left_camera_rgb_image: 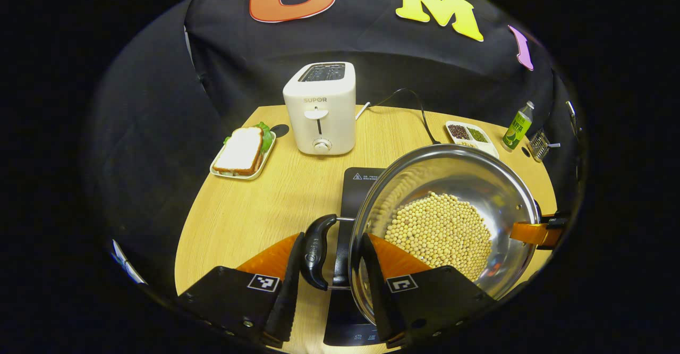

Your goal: First push the handle of the pot to place it horizontally, then grasp the pot with both hands and set it on the induction cooktop.

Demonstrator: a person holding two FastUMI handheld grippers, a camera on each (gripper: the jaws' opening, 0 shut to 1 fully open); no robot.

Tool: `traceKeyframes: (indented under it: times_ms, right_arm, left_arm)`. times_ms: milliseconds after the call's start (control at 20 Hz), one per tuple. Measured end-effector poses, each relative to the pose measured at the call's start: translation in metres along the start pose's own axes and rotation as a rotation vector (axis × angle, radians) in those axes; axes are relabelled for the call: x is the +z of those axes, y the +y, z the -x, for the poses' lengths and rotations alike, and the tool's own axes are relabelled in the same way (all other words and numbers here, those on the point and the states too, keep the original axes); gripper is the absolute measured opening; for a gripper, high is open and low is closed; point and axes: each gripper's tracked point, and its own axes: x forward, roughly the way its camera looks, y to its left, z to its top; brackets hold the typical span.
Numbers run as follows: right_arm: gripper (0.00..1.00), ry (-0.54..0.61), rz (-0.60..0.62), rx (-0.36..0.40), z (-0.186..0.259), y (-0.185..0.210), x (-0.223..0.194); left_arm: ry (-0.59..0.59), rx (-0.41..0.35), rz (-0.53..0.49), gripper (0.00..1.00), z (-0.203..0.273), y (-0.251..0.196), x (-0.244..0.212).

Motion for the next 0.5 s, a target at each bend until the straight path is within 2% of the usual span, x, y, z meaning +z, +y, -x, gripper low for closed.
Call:
traceKeyframes:
  times_ms: [500]
  right_arm:
    - [0.57,0.001,0.023,0.004,0.0,-0.0007,0.0008]
  left_arm:
    - [-0.048,-0.001,-0.032,0.58,0.0017,0.002,0.0012]
